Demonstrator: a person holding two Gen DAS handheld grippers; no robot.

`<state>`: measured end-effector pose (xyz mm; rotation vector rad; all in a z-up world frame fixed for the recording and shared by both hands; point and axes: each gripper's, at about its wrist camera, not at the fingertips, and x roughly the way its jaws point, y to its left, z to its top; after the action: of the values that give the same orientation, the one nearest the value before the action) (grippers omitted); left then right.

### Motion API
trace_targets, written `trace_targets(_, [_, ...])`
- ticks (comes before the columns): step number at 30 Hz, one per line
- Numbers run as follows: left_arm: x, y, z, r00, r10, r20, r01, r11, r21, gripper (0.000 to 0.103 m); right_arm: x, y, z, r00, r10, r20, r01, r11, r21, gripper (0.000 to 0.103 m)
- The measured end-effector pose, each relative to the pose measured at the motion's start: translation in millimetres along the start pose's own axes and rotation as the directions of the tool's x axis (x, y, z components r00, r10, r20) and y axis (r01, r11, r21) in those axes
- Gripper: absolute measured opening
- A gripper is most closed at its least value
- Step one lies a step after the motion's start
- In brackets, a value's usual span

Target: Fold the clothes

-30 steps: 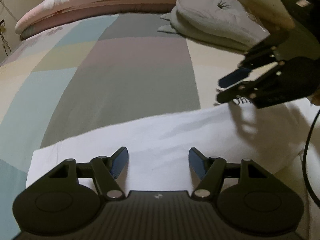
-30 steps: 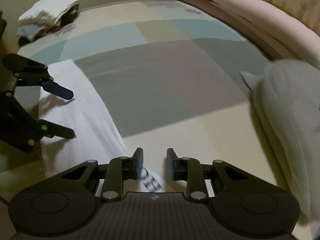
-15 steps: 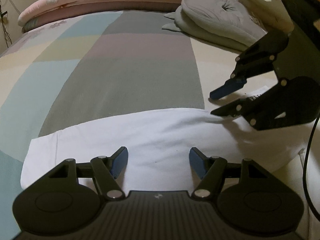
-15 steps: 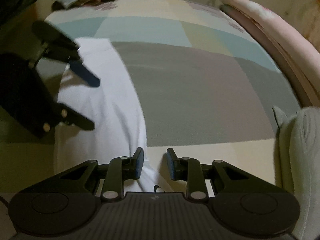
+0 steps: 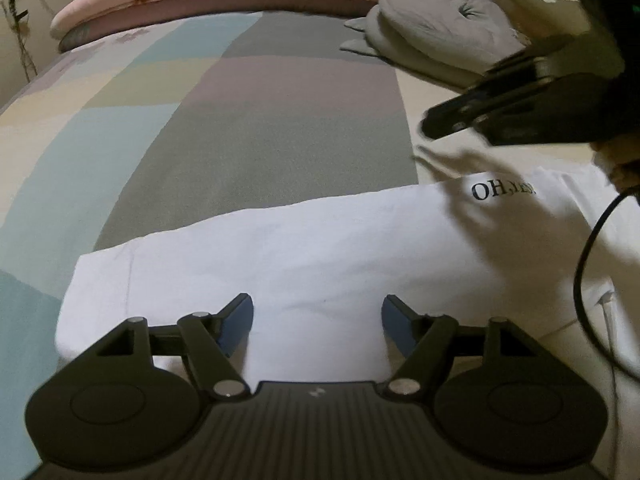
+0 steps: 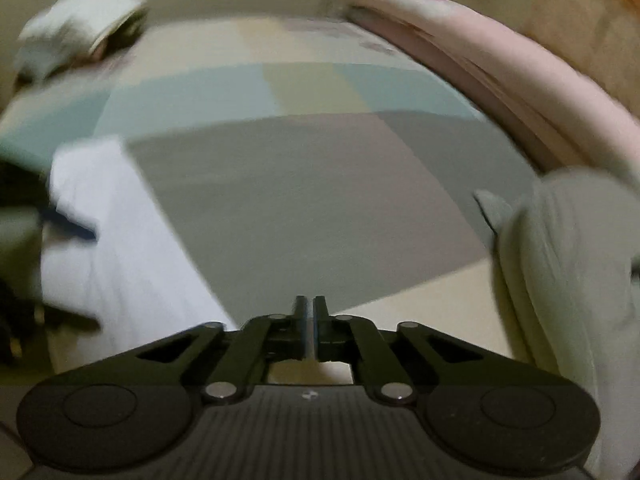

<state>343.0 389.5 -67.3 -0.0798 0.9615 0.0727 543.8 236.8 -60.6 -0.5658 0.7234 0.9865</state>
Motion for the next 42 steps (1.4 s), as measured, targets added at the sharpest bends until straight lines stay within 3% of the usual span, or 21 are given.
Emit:
trace_targets(3, [-5.1, 1.1, 7.4, 0.999, -0.018, 0.028, 0.018, 1.000, 0.001, 0.073, -27.5, -6.2, -17.8, 0.999, -0.049, -0.022, 0.051, 0.995, 0.085, 0.043])
trace_targets(5, [3.3, -2.4, 18.4, 0.999, -0.003, 0.041, 0.002, 1.000, 0.027, 0.073, -43.1, -6.6, -41.0, 0.993, -0.091, -0.072, 0.103, 0.978, 0.179, 0.069])
trace_targets(8, [18.6, -2.7, 22.2, 0.999, 0.030, 0.025, -0.030, 0.999, 0.022, 0.073, -57.9, -6.6, -77.2, 0.982, -0.112, -0.149, 0.158, 0.926, 0.343, 0.072])
trace_targets(11, [19.6, 2.4, 15.0, 0.999, 0.040, 0.024, -0.040, 0.999, -0.012, 0.075, -49.3, -6.1, -98.3, 0.984, -0.083, -0.157, 0.148, 0.872, 0.467, 0.074])
trace_targets(12, [16.6, 3.0, 10.7, 0.998, 0.060, 0.022, -0.060, 0.998, -0.011, 0.076, -42.8, -6.1, -100.6, 0.985, -0.090, -0.145, 0.150, 0.859, 0.490, 0.077])
trace_targets(14, [10.5, 7.0, 2.4, 0.994, 0.104, 0.019, -0.104, 0.994, -0.019, 0.077, -28.7, -7.4, -100.7, 0.986, -0.127, -0.108, 0.165, 0.836, 0.523, 0.097])
trace_targets(16, [6.4, 17.2, -4.5, 0.989, 0.151, 0.003, -0.150, 0.987, -0.052, 0.081, -13.2, -10.0, -89.7, 0.982, -0.168, -0.088, 0.189, 0.833, 0.520, 0.103])
trace_targets(19, [1.8, 33.4, -2.8, 0.985, 0.171, -0.035, -0.174, 0.974, -0.147, 0.083, -3.8, -17.4, -72.9, 0.983, -0.171, -0.072, 0.183, 0.839, 0.513, 0.102])
trace_targets(21, [-5.3, 33.0, 2.5, 0.985, 0.173, -0.019, -0.174, 0.972, -0.160, 0.078, -23.1, -19.2, -72.2, 0.982, -0.176, -0.063, 0.183, 0.841, 0.509, 0.101])
trace_targets(24, [-13.1, 23.2, 13.7, 0.992, 0.118, 0.042, -0.112, 0.984, -0.141, 0.080, -60.6, -21.3, -93.5, 0.978, -0.195, -0.079, 0.207, 0.827, 0.523, 0.102])
trace_targets(27, [-5.0, 5.1, 17.5, 0.996, 0.077, 0.042, -0.073, 0.994, -0.083, 0.081, -91.6, -26.4, -123.3, 0.973, -0.188, -0.130, 0.229, 0.804, 0.549, 0.102])
trace_targets(31, [11.2, -10.0, 9.7, 0.999, 0.050, 0.001, -0.050, 0.997, -0.050, 0.081, -80.4, -48.0, -147.2, 0.982, -0.099, -0.159, 0.175, 0.789, 0.588, 0.102])
trace_targets(37, [14.1, -10.8, 9.9, 0.995, 0.100, -0.017, -0.100, 0.994, -0.043, 0.083, -52.8, -82.1, -139.6, 0.964, -0.210, -0.164, 0.265, 0.817, 0.513, 0.103])
trace_targets(40, [13.2, -6.8, 14.1, 0.993, 0.115, -0.029, -0.116, 0.991, -0.061, 0.082, -67.2, -99.3, -141.2, 0.958, -0.217, -0.186, 0.284, 0.791, 0.542, 0.102])
trace_targets(42, [12.5, -4.1, 16.9, 0.992, 0.124, -0.037, -0.127, 0.989, -0.073, 0.081, -87.2, -101.6, -141.7, 0.957, -0.241, -0.161, 0.290, 0.804, 0.519, 0.101])
